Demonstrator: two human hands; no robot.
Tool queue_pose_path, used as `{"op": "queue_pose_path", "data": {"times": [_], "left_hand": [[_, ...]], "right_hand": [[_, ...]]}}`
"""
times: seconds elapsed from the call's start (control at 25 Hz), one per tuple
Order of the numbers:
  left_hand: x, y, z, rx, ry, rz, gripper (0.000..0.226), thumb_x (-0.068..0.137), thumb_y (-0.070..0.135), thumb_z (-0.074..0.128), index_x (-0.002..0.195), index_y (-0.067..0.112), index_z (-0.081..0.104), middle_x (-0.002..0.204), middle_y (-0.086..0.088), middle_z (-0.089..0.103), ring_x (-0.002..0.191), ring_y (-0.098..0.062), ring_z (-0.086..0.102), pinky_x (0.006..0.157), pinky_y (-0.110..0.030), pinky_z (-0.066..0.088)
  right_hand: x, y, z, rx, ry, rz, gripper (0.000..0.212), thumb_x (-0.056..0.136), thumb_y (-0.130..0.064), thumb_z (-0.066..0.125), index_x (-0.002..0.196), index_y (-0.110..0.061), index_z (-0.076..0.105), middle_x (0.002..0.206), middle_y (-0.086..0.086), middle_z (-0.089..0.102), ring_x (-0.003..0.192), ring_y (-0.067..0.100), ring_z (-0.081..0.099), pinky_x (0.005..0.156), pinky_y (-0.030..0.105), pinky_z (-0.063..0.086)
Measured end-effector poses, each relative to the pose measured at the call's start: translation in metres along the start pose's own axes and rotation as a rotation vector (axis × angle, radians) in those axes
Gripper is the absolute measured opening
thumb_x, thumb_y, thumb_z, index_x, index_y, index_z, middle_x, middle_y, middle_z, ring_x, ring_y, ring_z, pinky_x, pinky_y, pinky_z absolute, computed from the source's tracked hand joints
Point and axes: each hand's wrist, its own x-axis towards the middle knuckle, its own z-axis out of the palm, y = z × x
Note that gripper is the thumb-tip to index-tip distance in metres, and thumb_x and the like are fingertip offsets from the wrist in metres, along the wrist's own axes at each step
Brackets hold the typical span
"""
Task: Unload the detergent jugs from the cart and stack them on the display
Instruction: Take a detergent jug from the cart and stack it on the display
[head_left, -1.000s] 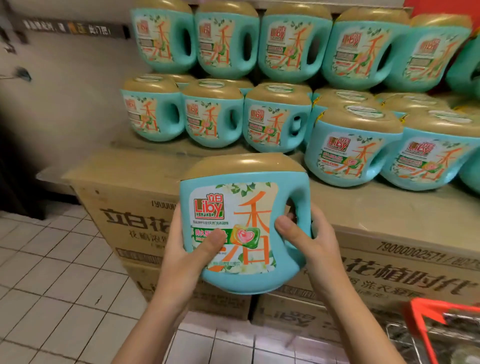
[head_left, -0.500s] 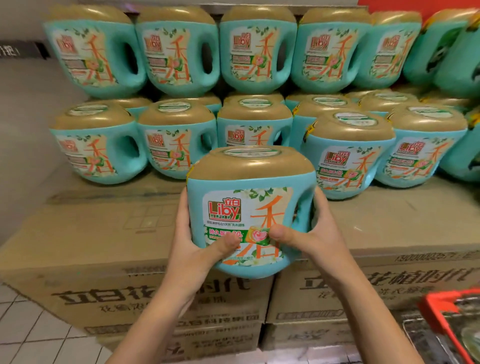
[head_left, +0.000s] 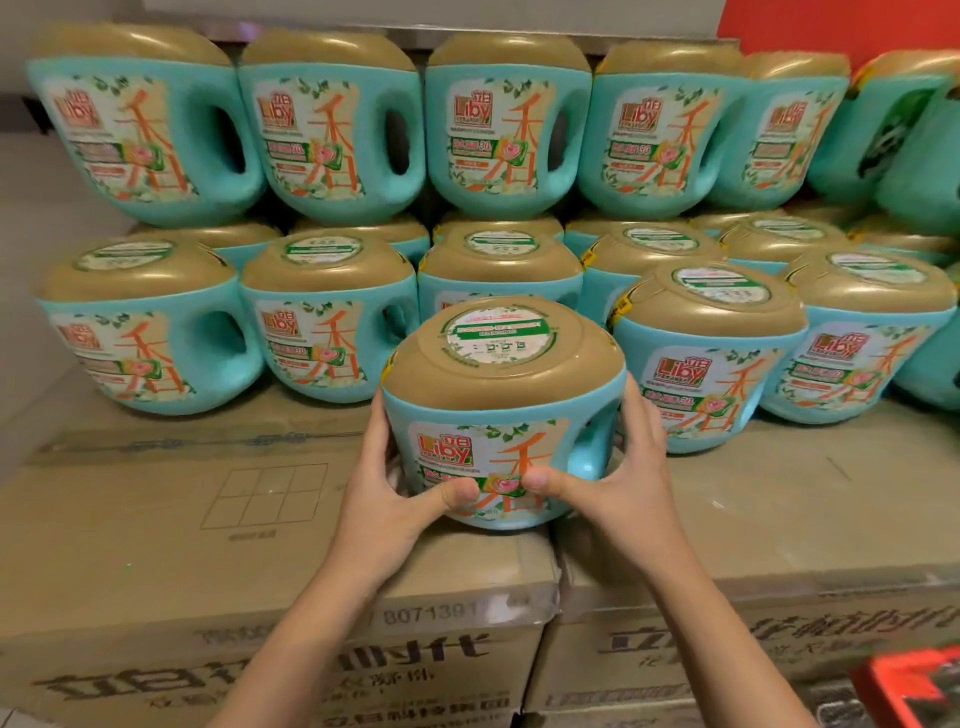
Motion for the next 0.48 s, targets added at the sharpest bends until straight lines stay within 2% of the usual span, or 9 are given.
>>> {"op": "queue_pose_path", "data": {"times": [0.08, 0.12, 0.2, 0.28, 0.36, 0.48], "left_hand": [[0.01, -0.004, 0.005, -0.008, 0.004, -0.008, 0.11, 0.043, 0.038, 0.091, 0.136, 0.058, 0.035, 0.128, 0.029, 0.059, 0.118, -0.002, 0.059, 0.089, -0.026, 0.055], [0.013, -0.005, 0.007, -0.026, 0.014, -0.015, 0.112, 0.04, 0.038, 0.092, 0.136, 0.057, 0.037, 0.128, 0.027, 0.06, 0.118, -0.004, 0.06, 0.09, -0.028, 0.055], [0.02, -0.006, 0.007, -0.051, 0.034, -0.025, 0.121, 0.035, 0.039, 0.095, 0.141, 0.048, 0.038, 0.138, 0.015, 0.056, 0.122, -0.011, 0.058, 0.096, -0.035, 0.053], [0.027, -0.007, 0.007, -0.031, 0.046, -0.023, 0.122, 0.036, 0.037, 0.095, 0.144, 0.043, 0.037, 0.148, 0.004, 0.044, 0.127, -0.016, 0.055, 0.101, -0.044, 0.05], [0.032, -0.009, 0.008, -0.03, 0.054, -0.016, 0.114, 0.04, 0.031, 0.092, 0.14, 0.047, 0.04, 0.149, 0.001, 0.043, 0.127, -0.016, 0.054, 0.102, -0.048, 0.048], [0.036, -0.011, 0.014, -0.024, 0.115, 0.025, 0.102, 0.041, 0.031, 0.091, 0.126, 0.059, 0.042, 0.142, 0.01, 0.049, 0.124, -0.002, 0.054, 0.101, -0.035, 0.049]], "right_hand": [[0.005, 0.004, -0.001, -0.069, 0.03, 0.019, 0.116, 0.046, -0.07, 0.081, 0.145, -0.043, 0.028, 0.129, -0.011, 0.034, 0.128, 0.003, 0.029, 0.107, 0.024, 0.028], [0.005, 0.006, -0.003, -0.08, 0.054, 0.004, 0.112, 0.051, -0.067, 0.08, 0.147, -0.035, 0.03, 0.129, -0.008, 0.034, 0.129, 0.006, 0.031, 0.109, 0.024, 0.028], [0.007, 0.013, -0.012, -0.074, 0.182, -0.055, 0.091, 0.066, -0.056, 0.079, 0.142, -0.023, 0.04, 0.127, -0.005, 0.038, 0.125, 0.008, 0.039, 0.107, 0.021, 0.032], [0.011, 0.026, -0.031, -0.055, 0.414, -0.089, 0.072, 0.073, -0.044, 0.077, 0.133, -0.017, 0.047, 0.122, -0.002, 0.043, 0.115, 0.007, 0.047, 0.101, 0.016, 0.037], [0.016, 0.04, -0.05, -0.07, 0.558, -0.04, 0.078, 0.07, -0.045, 0.08, 0.133, -0.015, 0.044, 0.123, 0.0, 0.042, 0.114, 0.008, 0.045, 0.1, 0.017, 0.038], [0.031, 0.057, -0.063, -0.103, 0.528, 0.104, 0.099, 0.061, -0.044, 0.082, 0.14, -0.01, 0.033, 0.136, 0.006, 0.039, 0.129, 0.017, 0.04, 0.109, 0.031, 0.036]]}}
